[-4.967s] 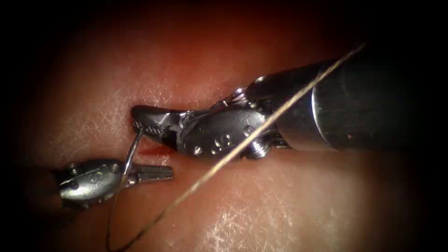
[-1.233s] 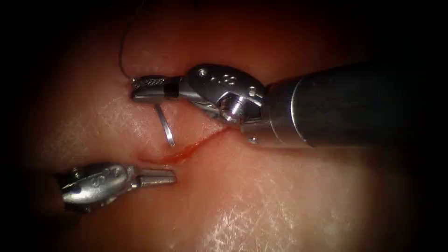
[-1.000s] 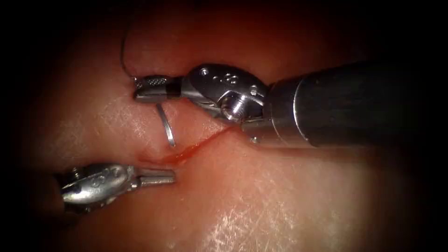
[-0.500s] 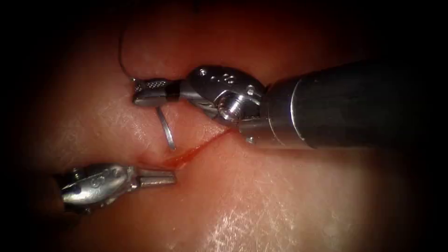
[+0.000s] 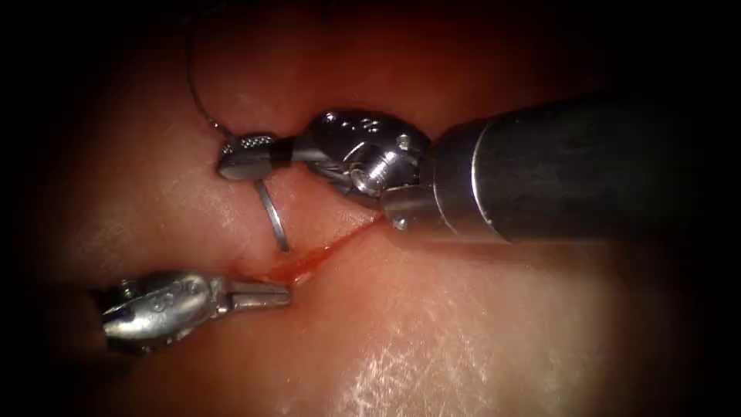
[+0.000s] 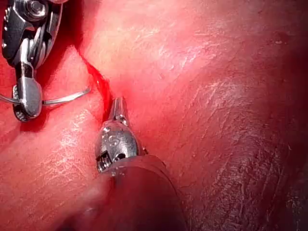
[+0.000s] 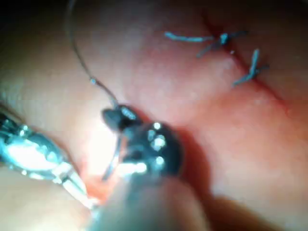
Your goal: Wound Closure
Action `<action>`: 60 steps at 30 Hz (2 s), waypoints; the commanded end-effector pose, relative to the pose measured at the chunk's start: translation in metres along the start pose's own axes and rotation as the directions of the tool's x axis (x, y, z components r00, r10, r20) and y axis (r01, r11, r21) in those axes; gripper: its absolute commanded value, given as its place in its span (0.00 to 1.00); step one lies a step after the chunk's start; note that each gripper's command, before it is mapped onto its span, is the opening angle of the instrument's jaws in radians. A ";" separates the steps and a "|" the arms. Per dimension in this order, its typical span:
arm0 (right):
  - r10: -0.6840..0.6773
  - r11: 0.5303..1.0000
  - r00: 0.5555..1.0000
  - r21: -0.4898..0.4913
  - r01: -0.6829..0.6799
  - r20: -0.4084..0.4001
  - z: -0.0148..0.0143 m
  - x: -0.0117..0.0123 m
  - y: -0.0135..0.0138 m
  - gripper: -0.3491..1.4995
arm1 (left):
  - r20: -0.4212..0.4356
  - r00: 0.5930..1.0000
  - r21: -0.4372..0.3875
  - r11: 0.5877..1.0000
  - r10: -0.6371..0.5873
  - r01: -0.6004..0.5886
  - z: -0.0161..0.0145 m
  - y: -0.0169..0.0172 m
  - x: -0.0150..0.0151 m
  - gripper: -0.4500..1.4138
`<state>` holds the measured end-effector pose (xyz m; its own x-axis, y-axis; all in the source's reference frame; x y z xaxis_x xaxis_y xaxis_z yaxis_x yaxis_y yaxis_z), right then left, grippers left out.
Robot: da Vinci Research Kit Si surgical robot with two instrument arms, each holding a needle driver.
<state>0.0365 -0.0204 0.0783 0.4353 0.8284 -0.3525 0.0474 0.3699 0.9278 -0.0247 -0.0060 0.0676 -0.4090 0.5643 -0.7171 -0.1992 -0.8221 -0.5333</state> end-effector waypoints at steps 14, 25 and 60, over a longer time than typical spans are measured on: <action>0.174 0.985 0.985 0.019 -0.174 0.021 0.0009 -0.0005 -0.0002 0.00 | 0.002 1.000 -0.004 1.000 -0.001 0.001 0.0007 0.0001 -0.0005 0.21; 0.258 0.966 0.966 0.021 -0.259 0.028 0.0007 -0.0008 -0.0008 0.00 | 0.002 1.000 -0.005 1.000 -0.001 0.001 0.0006 0.0000 -0.0006 0.21; -0.256 0.926 0.954 -0.324 0.195 -0.155 -0.0024 0.0036 0.0042 0.97 | 0.002 1.000 -0.010 1.000 -0.008 0.008 0.0004 -0.0001 -0.0004 0.22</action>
<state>0.0352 -0.0139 0.0800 0.2589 0.7391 -0.6219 -0.1868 0.6700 0.7185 -0.0243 -0.0057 0.0673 -0.4099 0.5702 -0.7119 -0.1924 -0.8170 -0.5436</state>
